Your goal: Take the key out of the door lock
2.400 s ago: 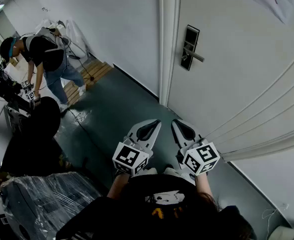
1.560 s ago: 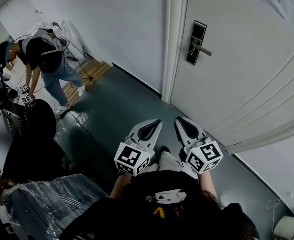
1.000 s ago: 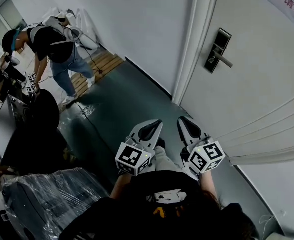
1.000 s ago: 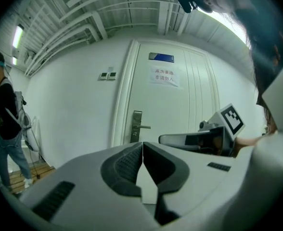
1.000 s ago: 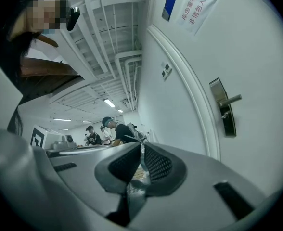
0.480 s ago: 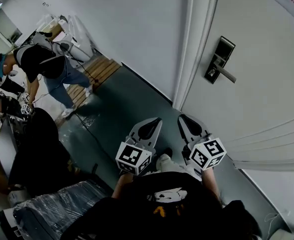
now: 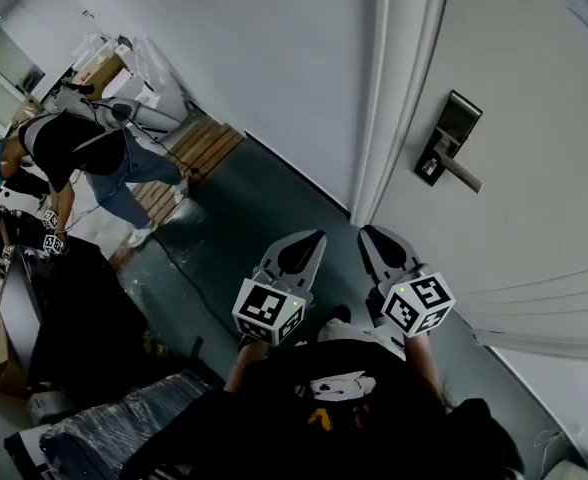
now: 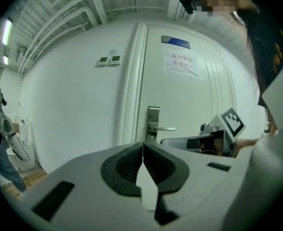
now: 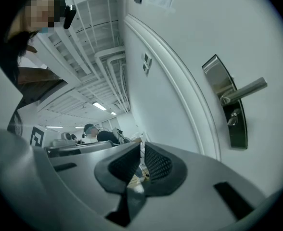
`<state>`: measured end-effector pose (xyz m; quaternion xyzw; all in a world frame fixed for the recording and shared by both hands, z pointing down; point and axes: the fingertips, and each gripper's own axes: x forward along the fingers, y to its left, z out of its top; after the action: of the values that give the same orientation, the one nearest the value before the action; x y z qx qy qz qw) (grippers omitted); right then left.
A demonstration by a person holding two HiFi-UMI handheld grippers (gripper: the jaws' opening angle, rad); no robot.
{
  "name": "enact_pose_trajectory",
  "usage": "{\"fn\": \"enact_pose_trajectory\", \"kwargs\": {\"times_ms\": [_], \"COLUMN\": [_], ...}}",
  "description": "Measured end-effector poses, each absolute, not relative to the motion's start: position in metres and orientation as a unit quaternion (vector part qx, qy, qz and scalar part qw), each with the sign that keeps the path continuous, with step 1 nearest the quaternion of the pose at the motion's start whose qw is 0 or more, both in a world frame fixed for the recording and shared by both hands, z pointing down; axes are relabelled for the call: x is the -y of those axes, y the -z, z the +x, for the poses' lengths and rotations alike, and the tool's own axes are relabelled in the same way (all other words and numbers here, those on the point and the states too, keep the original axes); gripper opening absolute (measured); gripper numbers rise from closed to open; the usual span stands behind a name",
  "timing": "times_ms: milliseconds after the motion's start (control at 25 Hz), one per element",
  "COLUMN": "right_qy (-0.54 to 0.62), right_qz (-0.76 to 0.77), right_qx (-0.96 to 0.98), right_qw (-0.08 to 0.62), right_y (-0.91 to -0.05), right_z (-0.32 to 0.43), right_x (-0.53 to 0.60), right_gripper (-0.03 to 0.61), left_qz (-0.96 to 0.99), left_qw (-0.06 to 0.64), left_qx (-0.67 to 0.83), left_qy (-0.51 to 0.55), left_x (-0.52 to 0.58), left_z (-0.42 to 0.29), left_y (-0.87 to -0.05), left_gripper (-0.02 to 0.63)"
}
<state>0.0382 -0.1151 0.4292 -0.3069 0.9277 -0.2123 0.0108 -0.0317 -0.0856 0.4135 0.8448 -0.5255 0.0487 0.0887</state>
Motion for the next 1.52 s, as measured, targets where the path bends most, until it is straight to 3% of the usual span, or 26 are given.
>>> {"fn": "enact_pose_trajectory", "kwargs": {"times_ms": [880, 1520], "right_qy": [0.228, 0.249], "right_qz": [-0.327, -0.424], "right_qx": [-0.917, -0.870], "right_qw": [0.004, 0.042], "right_y": [-0.446, -0.453], "right_z": [0.036, 0.071], "right_x": [0.146, 0.176], "right_gripper": [0.012, 0.014], "left_qz": [0.869, 0.909], "left_qw": [0.095, 0.085], "left_qx": [0.483, 0.402], "left_qy": [-0.054, -0.072], "left_x": [0.137, 0.174], "left_z": [-0.018, 0.002], "left_y": [-0.422, -0.422], "left_gripper": [0.009, 0.009]}}
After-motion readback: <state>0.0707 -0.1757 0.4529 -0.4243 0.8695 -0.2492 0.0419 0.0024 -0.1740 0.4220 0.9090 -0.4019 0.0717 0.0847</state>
